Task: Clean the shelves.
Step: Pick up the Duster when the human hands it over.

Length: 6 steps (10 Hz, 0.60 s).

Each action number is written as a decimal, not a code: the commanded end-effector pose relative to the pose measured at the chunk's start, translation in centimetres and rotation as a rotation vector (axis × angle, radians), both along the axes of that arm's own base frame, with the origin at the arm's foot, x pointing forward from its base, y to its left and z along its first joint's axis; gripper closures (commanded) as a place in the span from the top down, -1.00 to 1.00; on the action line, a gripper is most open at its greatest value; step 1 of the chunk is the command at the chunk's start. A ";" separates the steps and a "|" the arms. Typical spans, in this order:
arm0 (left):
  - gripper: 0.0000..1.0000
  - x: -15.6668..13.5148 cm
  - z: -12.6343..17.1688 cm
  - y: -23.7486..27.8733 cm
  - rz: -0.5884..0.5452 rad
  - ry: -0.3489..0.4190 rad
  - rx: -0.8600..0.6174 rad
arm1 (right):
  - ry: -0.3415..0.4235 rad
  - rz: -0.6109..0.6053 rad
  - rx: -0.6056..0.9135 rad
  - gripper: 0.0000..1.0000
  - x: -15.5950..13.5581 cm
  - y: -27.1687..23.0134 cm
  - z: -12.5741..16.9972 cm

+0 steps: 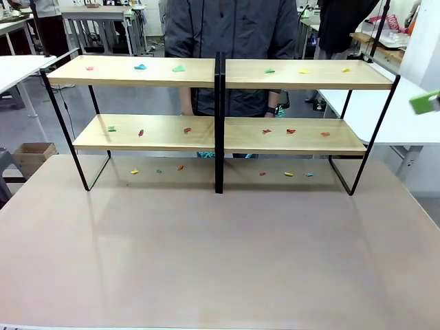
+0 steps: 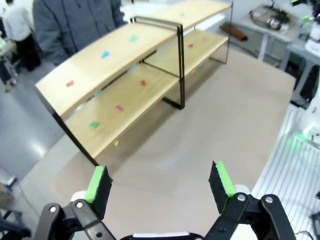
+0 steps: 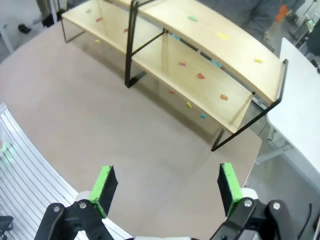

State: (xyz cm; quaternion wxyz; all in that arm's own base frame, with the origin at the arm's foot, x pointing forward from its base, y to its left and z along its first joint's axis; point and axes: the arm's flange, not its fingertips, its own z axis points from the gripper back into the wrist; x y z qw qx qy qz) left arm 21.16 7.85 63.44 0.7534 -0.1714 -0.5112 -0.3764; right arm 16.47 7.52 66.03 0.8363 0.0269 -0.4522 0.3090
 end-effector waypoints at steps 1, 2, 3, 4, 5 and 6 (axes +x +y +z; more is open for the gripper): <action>1.00 -1.3 -3.9 -1.0 -0.007 -0.074 -0.079 | -0.051 0.002 0.061 1.00 -3.3 -4.5 -1.8; 1.00 -0.8 -4.0 -1.3 -0.009 -0.074 -0.106 | -0.055 -0.004 0.075 1.00 -3.1 -5.0 -1.7; 1.00 -0.1 -4.0 -1.4 -0.002 -0.050 -0.108 | -0.044 -0.008 0.079 1.00 -2.6 -5.2 -1.7; 1.00 0.1 -4.3 -1.5 0.015 -0.039 -0.102 | -0.042 -0.003 0.076 1.00 -2.0 -5.4 -1.6; 1.00 0.6 -4.2 -1.3 0.029 -0.031 -0.109 | -0.059 -0.002 0.083 1.00 -1.8 -5.5 -1.2; 1.00 0.6 -4.3 -1.8 0.038 -0.027 -0.116 | -0.064 0.000 0.092 1.00 -1.9 -5.7 -1.2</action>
